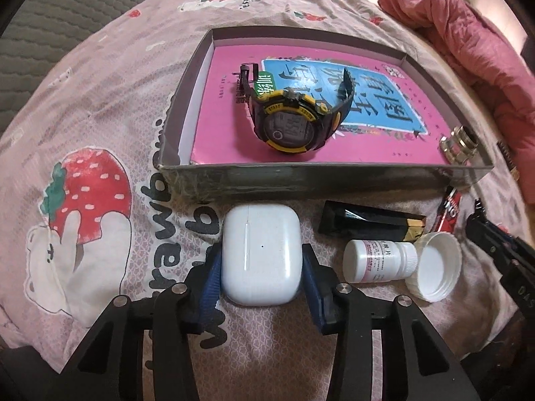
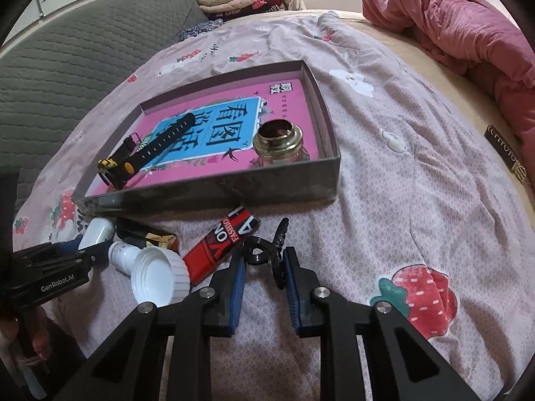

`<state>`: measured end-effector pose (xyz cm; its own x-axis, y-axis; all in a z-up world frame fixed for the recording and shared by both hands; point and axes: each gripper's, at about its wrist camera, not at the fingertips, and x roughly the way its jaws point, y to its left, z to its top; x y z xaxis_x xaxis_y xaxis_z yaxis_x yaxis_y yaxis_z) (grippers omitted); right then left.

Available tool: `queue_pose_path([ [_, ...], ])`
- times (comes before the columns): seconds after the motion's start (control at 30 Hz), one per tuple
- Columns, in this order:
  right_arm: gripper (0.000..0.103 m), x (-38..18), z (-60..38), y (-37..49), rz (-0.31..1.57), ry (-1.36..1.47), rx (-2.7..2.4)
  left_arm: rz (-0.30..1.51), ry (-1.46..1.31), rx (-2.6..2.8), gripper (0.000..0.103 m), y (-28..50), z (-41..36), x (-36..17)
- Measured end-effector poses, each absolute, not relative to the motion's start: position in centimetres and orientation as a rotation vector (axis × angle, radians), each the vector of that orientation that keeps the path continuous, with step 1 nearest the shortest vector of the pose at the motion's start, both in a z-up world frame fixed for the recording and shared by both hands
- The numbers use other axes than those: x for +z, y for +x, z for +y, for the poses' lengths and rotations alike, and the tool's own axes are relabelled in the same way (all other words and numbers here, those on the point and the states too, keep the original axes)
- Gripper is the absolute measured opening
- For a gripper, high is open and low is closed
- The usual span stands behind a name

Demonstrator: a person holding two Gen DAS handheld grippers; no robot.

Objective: Organize rigid objects
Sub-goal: 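Grasp the white earbud case with the left gripper while the right gripper grasps the keys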

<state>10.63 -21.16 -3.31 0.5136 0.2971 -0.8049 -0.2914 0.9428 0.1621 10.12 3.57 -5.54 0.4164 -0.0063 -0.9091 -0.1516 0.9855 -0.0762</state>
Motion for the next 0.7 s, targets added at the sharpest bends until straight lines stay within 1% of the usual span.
queue_pose_path([
  [0.17,0.023,-3.1,-20.9,10.6,0.960,0.008,0.370,1.126,-0.218,0.064,0.046,9.5,4.3,-5.0],
  [0.4,0.023,-2.4,-20.6,10.2,0.927,0.000,0.386,1.115,-0.212,0.040,0.046,8.4,3.6,-4.2],
  [0.7,0.023,-0.9,-20.1,9.4,0.855,-0.011,0.430,1.050,-0.205,0.017,0.046,7.4,3.0,-2.2],
])
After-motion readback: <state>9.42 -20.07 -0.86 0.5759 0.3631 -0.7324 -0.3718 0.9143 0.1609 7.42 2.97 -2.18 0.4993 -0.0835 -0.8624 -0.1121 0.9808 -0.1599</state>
